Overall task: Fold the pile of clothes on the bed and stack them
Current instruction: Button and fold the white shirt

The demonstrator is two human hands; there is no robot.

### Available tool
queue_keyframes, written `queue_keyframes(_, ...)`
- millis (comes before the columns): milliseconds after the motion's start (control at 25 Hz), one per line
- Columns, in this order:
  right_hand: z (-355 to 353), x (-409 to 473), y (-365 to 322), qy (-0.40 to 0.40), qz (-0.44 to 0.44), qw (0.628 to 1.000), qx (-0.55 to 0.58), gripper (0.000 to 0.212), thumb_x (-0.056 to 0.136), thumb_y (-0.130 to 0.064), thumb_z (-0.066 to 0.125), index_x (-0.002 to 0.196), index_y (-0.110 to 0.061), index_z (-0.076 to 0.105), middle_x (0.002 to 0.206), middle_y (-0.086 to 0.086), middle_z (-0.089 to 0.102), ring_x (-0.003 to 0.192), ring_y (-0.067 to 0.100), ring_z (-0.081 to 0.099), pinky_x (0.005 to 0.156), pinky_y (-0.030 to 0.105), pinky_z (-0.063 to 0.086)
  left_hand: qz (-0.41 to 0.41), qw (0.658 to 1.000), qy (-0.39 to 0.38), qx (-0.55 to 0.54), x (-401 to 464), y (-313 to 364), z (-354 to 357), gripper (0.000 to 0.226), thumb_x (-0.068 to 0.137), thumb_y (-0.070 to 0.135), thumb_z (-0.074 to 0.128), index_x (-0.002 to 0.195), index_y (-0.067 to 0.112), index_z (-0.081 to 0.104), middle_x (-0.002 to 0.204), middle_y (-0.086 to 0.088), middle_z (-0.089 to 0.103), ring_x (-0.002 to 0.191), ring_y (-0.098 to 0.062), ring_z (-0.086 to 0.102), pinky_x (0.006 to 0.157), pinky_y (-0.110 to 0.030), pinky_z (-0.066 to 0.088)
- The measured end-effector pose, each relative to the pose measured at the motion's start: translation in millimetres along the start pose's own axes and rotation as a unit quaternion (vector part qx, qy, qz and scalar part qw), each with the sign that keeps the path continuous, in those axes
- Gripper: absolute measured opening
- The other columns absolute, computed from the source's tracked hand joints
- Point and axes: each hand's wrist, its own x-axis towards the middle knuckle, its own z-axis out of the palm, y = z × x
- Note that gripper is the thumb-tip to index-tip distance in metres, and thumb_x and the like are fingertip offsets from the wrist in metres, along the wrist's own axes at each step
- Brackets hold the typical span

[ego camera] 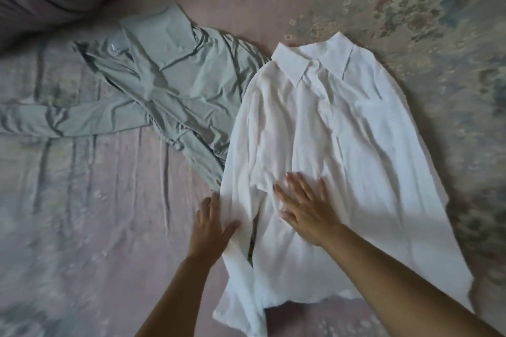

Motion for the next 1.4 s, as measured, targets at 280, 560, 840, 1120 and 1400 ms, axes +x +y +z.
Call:
queue_keyframes(280, -7, -3, -103, 0.046, 0.052, 0.995, 0.068, 0.052, 0.09, -0.036, 0.032, 0.134, -0.013, 0.047, 0.138, 0.012, 0.052, 0.128, 0.031, 0.048, 0.094, 0.059, 0.044, -0.224, 0.878, 0.055, -0.42, 5, -30, -64, 0.013, 0.093, 0.014, 0.057, 0.084, 0.008, 0.065, 0.067, -0.003, 0.056, 0.068, -0.021, 0.052, 0.062, -0.029, 0.046)
queue_keyframes(560, 5, 35, -180, 0.011, 0.048, 0.995, 0.087, 0.056, 0.08, -0.026, 0.062, 0.133, -0.009, 0.053, 0.138, 0.021, 0.049, 0.125, 0.037, 0.05, 0.093, 0.054, 0.045, -0.087, 0.949, 0.29, -0.085, 32, -99, -85, 0.031, 0.087, 0.01, 0.061, 0.113, -0.007, 0.055, 0.108, -0.027, 0.054, 0.096, -0.044, 0.055, 0.079, -0.046, 0.048)
queue_keyframes(840, 5, 67, -183, 0.011, 0.085, 0.996, 0.028, 0.068, 0.096, -0.027, 0.047, 0.152, -0.02, 0.009, 0.16, 0.009, 0.003, 0.147, 0.029, 0.0, 0.116, 0.051, 0.006, 0.377, 0.9, 0.051, 0.213, -32, -129, -4, 0.088, 0.048, 0.064, 0.072, 0.123, 0.021, 0.055, 0.12, -0.009, 0.06, 0.114, -0.028, 0.048, 0.096, -0.047, 0.041)
queue_keyframes(1120, 0, 70, -195, 0.071, -0.018, 0.996, 0.042, 0.062, 0.078, -0.012, 0.071, 0.135, -0.006, 0.05, 0.143, 0.02, 0.044, 0.13, 0.038, 0.044, 0.105, 0.053, 0.033, 0.02, 0.937, 0.176, -0.302, -24, -163, -81, 0.012, 0.091, 0.007, 0.059, 0.089, 0.017, 0.053, 0.095, -0.003, 0.061, 0.089, -0.02, 0.057, 0.075, -0.02, 0.044)
queue_keyframes(1400, -17, 90, -302, 0.069, -0.137, 0.93, 0.334, 0.049, 0.084, -0.016, 0.062, 0.132, -0.006, 0.054, 0.13, 0.016, 0.058, 0.121, 0.029, 0.053, 0.103, 0.034, 0.039, -0.205, 0.642, -0.008, -0.739, -35, -166, -128, 0.021, 0.098, 0.01, 0.034, 0.107, 0.011, 0.053, 0.088, -0.012, 0.066, 0.08, -0.025, 0.066, 0.082, -0.038, 0.052)
